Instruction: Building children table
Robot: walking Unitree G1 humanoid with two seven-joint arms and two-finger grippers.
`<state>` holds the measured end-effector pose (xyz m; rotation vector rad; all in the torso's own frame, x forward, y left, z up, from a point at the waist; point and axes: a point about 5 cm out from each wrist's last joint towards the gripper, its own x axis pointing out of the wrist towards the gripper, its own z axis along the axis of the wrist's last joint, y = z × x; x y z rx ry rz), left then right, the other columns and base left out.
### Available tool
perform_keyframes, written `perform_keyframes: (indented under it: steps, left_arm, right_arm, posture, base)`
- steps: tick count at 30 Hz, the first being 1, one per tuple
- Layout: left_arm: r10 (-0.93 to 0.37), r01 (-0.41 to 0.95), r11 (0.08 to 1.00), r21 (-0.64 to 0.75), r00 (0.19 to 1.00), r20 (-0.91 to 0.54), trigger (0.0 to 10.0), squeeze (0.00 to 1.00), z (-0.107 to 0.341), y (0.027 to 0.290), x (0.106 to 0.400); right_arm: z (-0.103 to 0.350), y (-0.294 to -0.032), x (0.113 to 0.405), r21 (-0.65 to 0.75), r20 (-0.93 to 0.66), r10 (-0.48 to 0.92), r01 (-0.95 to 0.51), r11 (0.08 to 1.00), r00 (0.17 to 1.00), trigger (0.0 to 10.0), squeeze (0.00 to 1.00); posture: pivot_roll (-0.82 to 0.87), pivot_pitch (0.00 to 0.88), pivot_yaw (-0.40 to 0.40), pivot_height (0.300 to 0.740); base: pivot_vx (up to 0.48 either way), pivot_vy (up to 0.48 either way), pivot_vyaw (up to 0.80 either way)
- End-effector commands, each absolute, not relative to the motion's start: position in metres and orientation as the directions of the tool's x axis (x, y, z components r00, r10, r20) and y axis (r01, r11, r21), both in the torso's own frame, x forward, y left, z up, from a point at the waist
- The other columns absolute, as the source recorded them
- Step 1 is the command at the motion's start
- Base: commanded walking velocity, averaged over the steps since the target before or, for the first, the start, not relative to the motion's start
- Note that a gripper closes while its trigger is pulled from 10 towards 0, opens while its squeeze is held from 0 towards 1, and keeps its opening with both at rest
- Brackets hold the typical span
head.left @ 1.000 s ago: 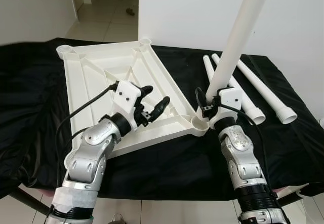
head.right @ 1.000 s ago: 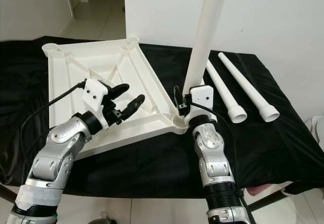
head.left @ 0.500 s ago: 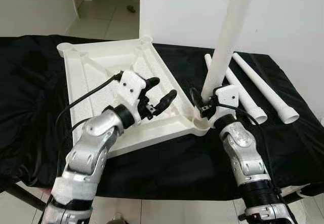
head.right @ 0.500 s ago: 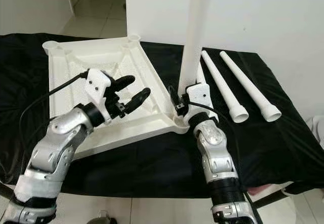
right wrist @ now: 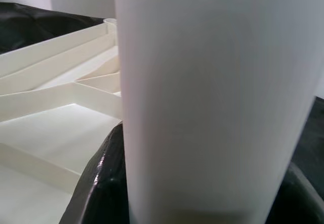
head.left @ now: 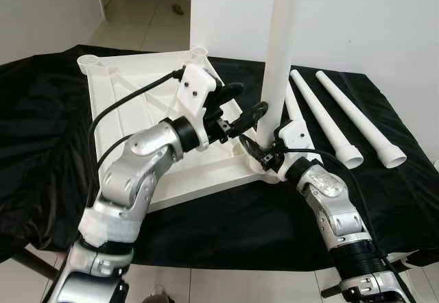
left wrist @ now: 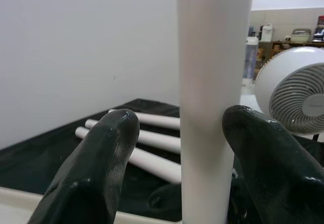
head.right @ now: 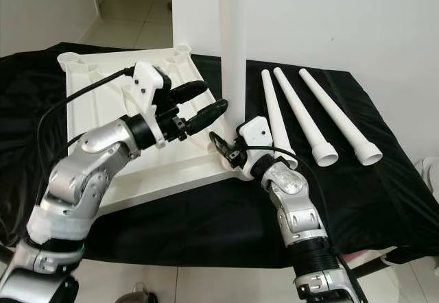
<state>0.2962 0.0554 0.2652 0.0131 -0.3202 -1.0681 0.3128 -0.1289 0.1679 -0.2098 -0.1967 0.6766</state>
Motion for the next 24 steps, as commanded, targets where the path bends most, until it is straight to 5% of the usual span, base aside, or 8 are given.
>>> perform_keyframes:
  steps: [1,10,24]
  left_arm:
    - [-0.929,0.918,0.338,0.206,0.290,0.231,10.0,0.00,0.270,0.047,0.291]
    - [-0.945,0.944,0.265,0.197,0.214,0.246,10.0,0.00,0.286,0.042,0.290]
    - [-0.937,0.935,0.305,0.182,0.260,0.235,10.0,0.00,0.293,0.035,0.301]
  right_arm:
    - [0.168,-0.127,0.312,-0.269,0.087,0.671,-0.632,0.727,0.736,10.0,0.00]
    - [0.166,-0.128,0.313,-0.283,0.054,0.696,-0.657,0.698,0.716,10.0,0.00]
    - [0.167,-0.128,0.313,-0.292,0.049,0.706,-0.666,0.686,0.706,10.0,0.00]
  posture:
    - [0.10,0.019,-0.075,0.740]
    - [0.10,0.011,-0.072,0.740]
    - [0.09,0.003,-0.067,0.740]
  base:
    - [0.000,0.000,0.00]
    - [0.000,0.000,0.00]
    - [0.000,0.000,0.00]
